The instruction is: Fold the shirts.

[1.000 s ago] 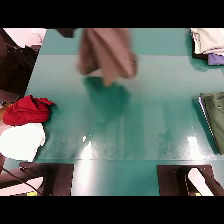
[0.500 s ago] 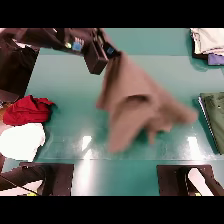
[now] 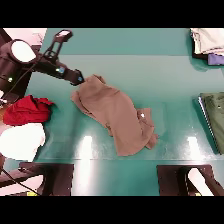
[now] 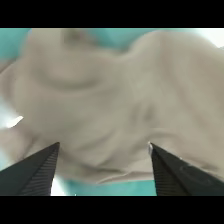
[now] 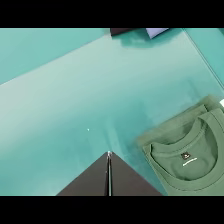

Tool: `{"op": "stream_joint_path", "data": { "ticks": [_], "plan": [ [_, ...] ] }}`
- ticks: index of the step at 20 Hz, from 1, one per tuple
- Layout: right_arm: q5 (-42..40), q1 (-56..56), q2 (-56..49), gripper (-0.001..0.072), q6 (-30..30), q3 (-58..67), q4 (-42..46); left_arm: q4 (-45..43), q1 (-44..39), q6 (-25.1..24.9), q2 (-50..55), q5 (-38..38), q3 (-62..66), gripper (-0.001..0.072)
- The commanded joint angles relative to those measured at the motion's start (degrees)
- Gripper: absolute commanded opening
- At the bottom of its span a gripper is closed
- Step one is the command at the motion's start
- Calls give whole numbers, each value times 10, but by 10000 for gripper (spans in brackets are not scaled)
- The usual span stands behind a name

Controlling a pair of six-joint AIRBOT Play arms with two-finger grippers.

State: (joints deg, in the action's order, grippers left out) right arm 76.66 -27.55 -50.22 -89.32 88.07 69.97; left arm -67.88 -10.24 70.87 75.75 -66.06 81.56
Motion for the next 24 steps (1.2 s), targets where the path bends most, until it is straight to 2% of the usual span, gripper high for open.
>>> {"op": "stream_joint_path", "data": {
  "ticks": [1,4,10,19,21,23,24],
  "plan": [
    [13,1,0,25,0,1,0,40,87,22,2,7,-35,656],
    [22,1,0,24,0,1,0,113,130,10,23,34,-87,655],
    [68,0,0,24,0,1,1,296,144,-54,171,83,-108,655],
    [95,1,0,25,0,1,0,310,144,-68,221,188,-92,654],
    [95,1,0,24,0,1,0,315,144,-69,229,176,-87,654],
    [95,1,0,24,0,1,0,342,139,-91,238,160,-86,654],
    [95,1,0,25,0,1,0,354,136,-107,239,159,-86,583]
  ]
}}
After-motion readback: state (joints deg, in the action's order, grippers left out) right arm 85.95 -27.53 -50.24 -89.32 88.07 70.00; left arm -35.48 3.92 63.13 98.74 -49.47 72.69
